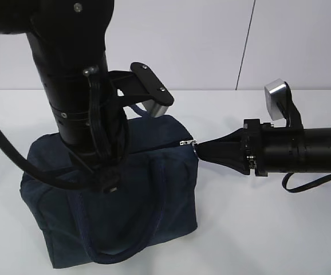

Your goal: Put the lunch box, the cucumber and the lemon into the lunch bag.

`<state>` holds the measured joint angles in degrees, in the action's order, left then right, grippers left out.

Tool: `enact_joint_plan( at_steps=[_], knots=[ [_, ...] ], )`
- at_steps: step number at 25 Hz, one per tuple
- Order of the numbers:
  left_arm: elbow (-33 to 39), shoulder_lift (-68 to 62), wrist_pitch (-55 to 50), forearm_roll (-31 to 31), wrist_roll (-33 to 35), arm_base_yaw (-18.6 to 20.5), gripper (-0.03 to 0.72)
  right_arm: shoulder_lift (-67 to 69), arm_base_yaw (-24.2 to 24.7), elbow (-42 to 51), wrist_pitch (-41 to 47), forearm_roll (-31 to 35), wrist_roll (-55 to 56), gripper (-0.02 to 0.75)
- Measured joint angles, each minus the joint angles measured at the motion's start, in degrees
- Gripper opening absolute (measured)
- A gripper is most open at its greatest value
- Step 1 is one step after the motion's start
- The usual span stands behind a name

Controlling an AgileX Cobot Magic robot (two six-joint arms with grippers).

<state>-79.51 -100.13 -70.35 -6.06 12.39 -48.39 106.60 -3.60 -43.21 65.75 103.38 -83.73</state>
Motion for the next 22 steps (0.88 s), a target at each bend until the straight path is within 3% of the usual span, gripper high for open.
enact_joint_plan(
  at_steps=[3,11,15,19,22],
  knots=[
    [0.00,0.00,0.00,0.10,0.00,0.00,0.007,0.00,0.00,0.00,0.00,0.00,0.00,-0.013],
    [0.00,0.00,0.00,0.10,0.00,0.00,0.007,0.00,2.28,0.00,0.00,-0.87,-0.54,-0.013],
    [0.00,0.00,0.00,0.10,0.00,0.00,0.007,0.00,5.48,0.00,-0.10,-3.01,3.79,-0.014],
    [0.00,0.00,0.00,0.10,0.00,0.00,0.007,0.00,5.76,0.00,-0.10,-5.70,7.26,-0.012],
    [0.00,0.00,0.00,0.10,0.00,0.00,0.007,0.00,5.65,-0.34,-0.10,-6.24,9.19,0.088]
  ],
)
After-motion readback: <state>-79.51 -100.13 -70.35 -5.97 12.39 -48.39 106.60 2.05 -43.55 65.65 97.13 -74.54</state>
